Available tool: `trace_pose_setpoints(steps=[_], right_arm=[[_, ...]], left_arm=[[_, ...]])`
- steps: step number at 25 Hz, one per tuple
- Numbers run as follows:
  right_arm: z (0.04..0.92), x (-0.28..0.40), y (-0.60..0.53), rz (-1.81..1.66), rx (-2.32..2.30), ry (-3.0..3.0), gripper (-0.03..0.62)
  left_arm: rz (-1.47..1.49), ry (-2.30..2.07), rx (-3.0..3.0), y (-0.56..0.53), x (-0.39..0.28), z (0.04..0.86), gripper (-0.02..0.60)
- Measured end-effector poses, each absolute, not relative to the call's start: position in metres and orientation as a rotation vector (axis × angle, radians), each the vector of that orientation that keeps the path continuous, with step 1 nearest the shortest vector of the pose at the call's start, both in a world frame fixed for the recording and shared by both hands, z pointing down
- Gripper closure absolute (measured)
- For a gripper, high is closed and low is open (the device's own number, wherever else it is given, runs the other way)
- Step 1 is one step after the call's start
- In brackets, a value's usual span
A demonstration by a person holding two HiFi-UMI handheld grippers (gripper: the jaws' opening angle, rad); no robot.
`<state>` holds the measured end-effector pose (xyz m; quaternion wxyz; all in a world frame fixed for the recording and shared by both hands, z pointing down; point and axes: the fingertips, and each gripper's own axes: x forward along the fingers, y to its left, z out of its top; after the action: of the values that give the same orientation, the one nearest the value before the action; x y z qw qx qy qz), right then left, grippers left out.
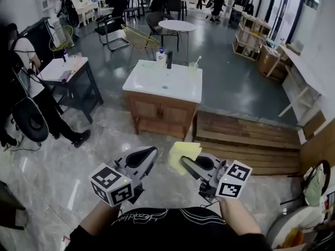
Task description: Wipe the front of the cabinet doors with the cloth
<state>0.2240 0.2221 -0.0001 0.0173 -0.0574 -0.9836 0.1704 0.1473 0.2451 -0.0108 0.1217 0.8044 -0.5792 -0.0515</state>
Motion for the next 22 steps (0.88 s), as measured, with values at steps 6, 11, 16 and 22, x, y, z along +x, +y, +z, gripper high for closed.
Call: trace_pose_setpoints(steps=[6, 11, 16, 22], right_arm=[[0.004, 0.259, 0.226, 0.505, -0.167, -3.058, 0.554], [0.0, 0.295, 0.234, 0.461, -0.168, -3.067, 0.553], [-0.004, 0.315, 0.253, 0.439, -0.187, -3.079, 0.554], [-0.009, 0.336, 0.26, 0.437, -0.183, -3.092, 0.554]], left_arm=[[-0.159, -1.71, 2.286, 0.251, 0.185, 0.001, 0.575], [-0.166, -1.735, 2.295, 0.262, 0.221, -0.004, 0.575], [-0.174, -1.759, 2.293, 0.28, 0.245, -0.007, 0.575], [-0.168, -1.787, 2.288, 0.292, 0.266, -0.012, 0.575]])
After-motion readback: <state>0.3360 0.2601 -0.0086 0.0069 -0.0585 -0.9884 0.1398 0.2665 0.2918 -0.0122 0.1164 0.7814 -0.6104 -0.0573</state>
